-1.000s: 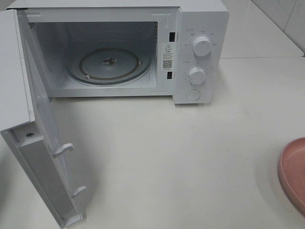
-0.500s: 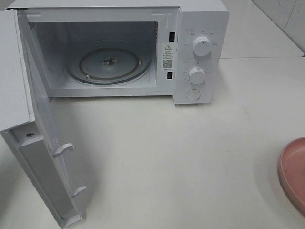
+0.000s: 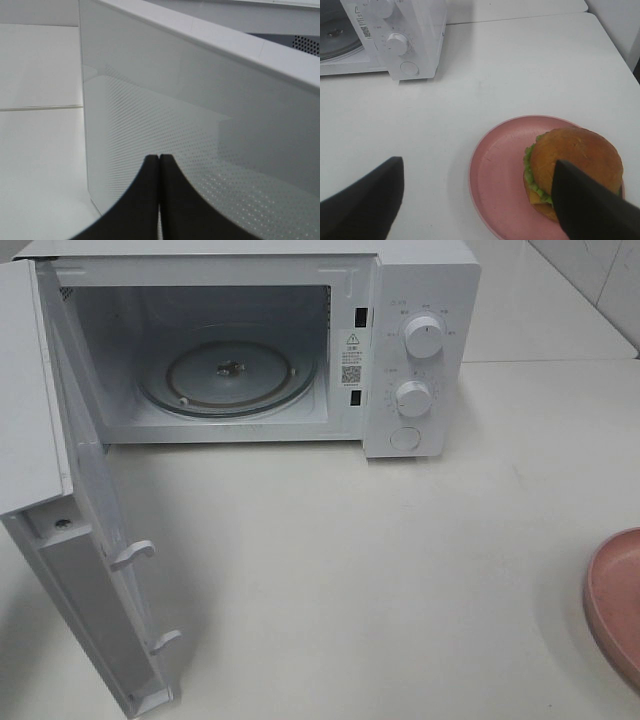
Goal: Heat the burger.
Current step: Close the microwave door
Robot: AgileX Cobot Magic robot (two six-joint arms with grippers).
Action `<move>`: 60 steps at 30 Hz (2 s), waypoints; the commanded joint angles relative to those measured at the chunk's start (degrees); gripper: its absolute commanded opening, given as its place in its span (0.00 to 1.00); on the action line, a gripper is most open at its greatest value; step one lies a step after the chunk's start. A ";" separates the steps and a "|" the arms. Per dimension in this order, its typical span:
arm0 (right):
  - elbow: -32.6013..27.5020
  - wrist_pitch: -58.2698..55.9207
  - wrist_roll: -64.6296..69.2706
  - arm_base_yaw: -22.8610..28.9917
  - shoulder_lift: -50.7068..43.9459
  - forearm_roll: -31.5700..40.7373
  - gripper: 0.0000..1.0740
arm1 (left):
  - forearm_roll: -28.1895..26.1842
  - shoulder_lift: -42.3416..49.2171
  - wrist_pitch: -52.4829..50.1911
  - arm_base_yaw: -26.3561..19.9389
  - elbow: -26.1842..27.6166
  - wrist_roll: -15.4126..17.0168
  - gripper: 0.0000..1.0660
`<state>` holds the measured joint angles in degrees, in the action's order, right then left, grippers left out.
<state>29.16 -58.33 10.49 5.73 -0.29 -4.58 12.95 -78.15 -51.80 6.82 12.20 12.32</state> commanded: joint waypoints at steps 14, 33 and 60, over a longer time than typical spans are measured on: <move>-0.17 0.74 0.11 -0.52 -1.43 0.34 0.70 | -7.68 -6.36 -2.29 11.00 6.70 -0.80 0.00; -0.17 0.74 0.11 -0.52 -1.43 0.34 0.70 | -32.77 -15.18 -1.78 26.99 18.39 -14.04 0.00; -0.17 0.74 0.11 -0.52 -1.43 0.34 0.70 | -43.14 -34.66 -0.29 32.54 44.86 -19.14 0.00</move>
<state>29.16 -58.33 10.49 5.73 -0.29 -4.58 -27.44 -112.53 -51.05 40.34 55.29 -6.76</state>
